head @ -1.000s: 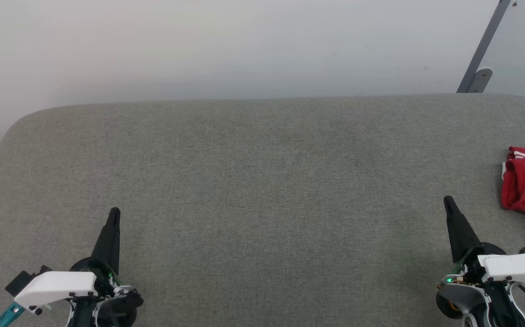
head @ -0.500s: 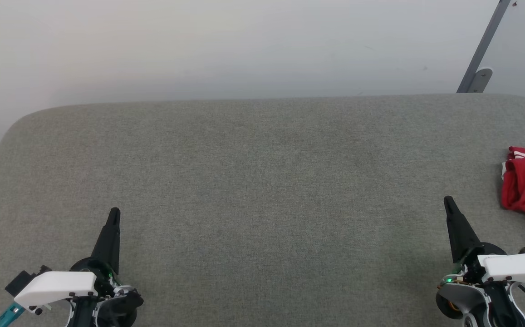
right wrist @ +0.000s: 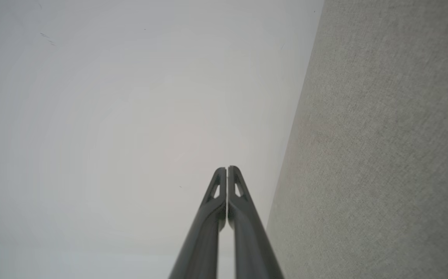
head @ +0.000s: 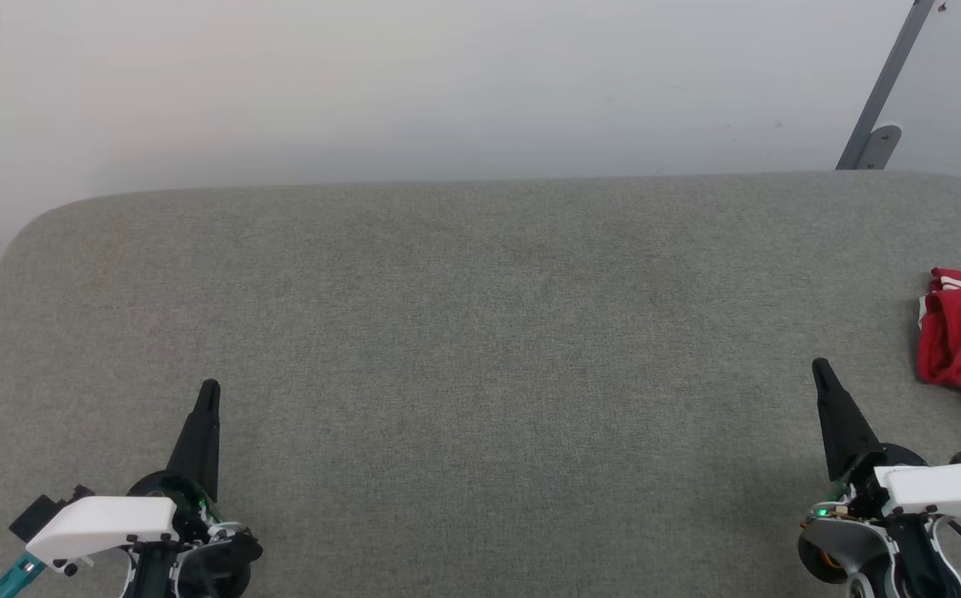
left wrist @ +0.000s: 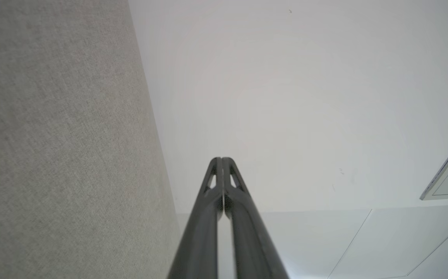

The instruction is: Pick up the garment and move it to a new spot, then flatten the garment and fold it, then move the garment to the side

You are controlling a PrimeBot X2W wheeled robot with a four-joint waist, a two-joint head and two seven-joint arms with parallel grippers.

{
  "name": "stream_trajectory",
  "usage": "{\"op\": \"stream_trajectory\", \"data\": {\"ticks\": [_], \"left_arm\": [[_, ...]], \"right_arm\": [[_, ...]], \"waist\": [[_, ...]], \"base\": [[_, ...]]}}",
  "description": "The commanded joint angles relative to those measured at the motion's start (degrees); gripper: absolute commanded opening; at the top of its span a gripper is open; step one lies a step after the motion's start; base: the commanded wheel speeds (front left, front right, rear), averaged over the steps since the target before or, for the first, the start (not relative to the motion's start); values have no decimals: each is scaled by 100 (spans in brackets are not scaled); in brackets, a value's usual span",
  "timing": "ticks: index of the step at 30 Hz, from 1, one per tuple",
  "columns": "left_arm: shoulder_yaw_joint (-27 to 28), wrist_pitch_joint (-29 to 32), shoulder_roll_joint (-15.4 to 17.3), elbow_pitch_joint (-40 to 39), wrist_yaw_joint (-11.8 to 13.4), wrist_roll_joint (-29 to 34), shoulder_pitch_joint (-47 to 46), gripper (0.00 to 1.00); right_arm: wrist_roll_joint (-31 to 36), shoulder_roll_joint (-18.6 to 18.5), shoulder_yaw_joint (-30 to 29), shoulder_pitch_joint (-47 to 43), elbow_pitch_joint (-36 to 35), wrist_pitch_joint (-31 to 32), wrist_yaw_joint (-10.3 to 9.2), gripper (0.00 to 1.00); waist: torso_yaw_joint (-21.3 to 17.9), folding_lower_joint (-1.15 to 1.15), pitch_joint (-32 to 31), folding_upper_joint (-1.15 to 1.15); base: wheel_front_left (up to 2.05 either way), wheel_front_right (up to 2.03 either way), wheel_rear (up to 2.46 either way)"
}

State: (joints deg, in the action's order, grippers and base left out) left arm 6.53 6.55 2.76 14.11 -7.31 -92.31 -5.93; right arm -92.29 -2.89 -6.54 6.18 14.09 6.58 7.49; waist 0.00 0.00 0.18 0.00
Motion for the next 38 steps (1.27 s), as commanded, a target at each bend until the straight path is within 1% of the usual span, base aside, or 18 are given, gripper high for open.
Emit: {"op": "stream_trajectory", "data": {"ticks": [1,38], "left_arm": [[-4,17,14,-4,-33,-18,-74,0],[-4,16,14,-4,-33,-19,-74,0]], "right_arm": [[-23,10,-5,18,-11,15,0,0],[-23,10,-2,18,-12,14,0,0]], "waist": [[0,0,0,0],[0,0,0,0]], "base": [[0,0,0],[0,0,0]]}}
